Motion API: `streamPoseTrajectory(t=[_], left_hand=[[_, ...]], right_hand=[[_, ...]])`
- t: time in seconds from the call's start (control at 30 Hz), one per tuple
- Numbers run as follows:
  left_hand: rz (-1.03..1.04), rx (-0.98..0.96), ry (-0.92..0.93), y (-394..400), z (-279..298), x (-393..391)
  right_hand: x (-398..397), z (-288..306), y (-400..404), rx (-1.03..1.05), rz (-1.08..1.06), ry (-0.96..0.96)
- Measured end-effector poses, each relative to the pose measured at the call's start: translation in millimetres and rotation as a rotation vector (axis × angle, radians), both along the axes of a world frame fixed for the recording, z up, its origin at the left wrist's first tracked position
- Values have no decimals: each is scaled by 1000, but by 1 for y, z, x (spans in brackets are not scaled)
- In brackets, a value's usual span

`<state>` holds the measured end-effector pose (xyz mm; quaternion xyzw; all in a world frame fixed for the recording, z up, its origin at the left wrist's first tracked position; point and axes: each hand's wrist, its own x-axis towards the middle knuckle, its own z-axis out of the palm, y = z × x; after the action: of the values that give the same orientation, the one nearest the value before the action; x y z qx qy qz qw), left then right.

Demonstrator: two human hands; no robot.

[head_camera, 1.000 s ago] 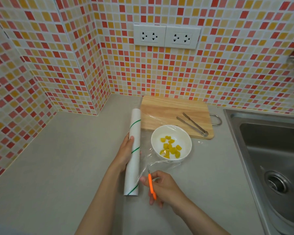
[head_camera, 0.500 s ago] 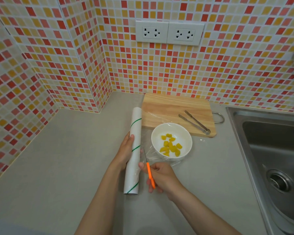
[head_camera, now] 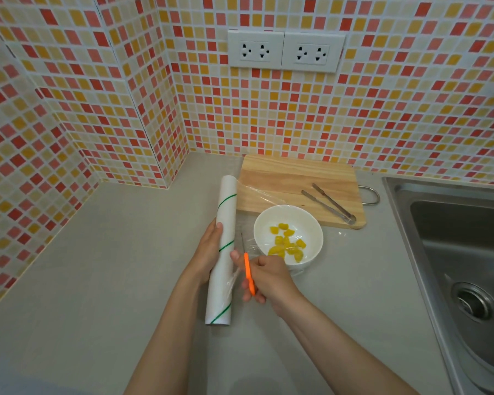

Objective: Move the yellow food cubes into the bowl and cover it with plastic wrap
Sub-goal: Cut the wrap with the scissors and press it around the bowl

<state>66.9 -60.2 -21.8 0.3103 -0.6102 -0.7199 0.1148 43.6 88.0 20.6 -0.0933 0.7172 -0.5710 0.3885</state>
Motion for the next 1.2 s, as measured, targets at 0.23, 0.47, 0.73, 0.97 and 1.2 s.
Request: streamPoseTrajectory(t=[0.23,0.47,0.73,0.97,1.2], left_hand=[[21,83,-28,2,7,4],[5,77,-4,-2,8,8],[-10,49,17,-5,11,13],[-28,21,44,-6,10,14],[-29,62,91,-9,15,19]], right_hand=[[-4,1,-17,-33,-67,-34],[-5,3,-36,-73,-136,-84],[-8,7,-46,-68,-127,-94],[-24,13,-62,-52,-199,-159],[-36,12,-74,-83,-266,-166]])
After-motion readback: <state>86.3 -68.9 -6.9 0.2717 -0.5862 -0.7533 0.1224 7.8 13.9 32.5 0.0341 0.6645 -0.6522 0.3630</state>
